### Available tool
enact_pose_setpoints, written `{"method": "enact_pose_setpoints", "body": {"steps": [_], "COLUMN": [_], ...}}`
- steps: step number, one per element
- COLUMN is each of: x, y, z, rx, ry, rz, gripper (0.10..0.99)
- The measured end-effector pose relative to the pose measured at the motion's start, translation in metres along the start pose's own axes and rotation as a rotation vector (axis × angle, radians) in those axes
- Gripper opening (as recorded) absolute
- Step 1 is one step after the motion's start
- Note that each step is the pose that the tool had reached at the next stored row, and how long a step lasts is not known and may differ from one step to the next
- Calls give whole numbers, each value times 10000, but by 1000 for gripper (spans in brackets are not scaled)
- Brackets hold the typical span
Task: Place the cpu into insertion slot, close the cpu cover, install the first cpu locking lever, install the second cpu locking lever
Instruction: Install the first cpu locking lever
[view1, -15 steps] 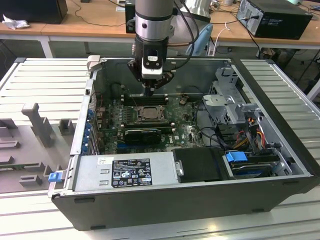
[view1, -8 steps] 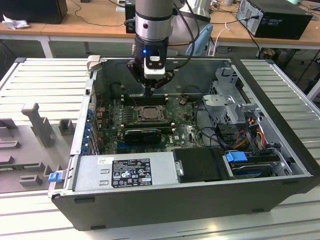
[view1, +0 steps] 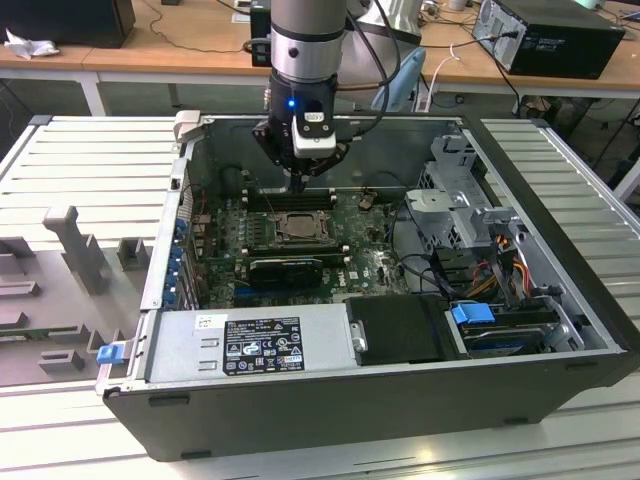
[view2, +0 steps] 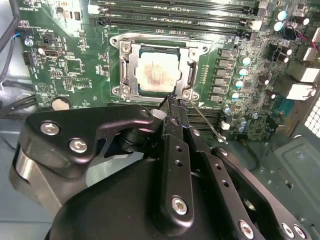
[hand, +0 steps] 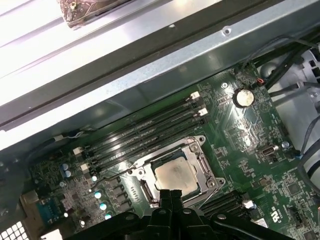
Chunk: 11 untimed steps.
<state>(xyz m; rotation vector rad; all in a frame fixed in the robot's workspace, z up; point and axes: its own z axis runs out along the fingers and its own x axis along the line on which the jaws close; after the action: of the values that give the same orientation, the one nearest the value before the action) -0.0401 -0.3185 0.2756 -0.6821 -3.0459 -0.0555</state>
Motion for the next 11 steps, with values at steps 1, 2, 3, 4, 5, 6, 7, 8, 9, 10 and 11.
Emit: {"method": "enact_pose_setpoints", "body": {"steps": [1, 2, 3, 4, 5, 6, 7, 8, 9, 10, 11], "x": [0, 0, 0, 0, 0, 0, 0, 0, 0, 0, 0], "y": [0, 0, 0, 0, 0, 0, 0, 0, 0, 0, 0], "z": [0, 0, 0, 0, 0, 0, 0, 0, 0, 0, 0], "rx": [1, 3, 4, 5, 7, 8, 9, 10, 12, 12, 14], "ry": [2, 3, 5, 7, 8, 9, 11, 12, 13, 15, 16], "rz": [-71, -108, -148, -213, -278, -310, -360, -405, -443, -474, -513], "gripper": [106, 106, 106, 106, 106, 106, 106, 106, 106, 106, 106]}}
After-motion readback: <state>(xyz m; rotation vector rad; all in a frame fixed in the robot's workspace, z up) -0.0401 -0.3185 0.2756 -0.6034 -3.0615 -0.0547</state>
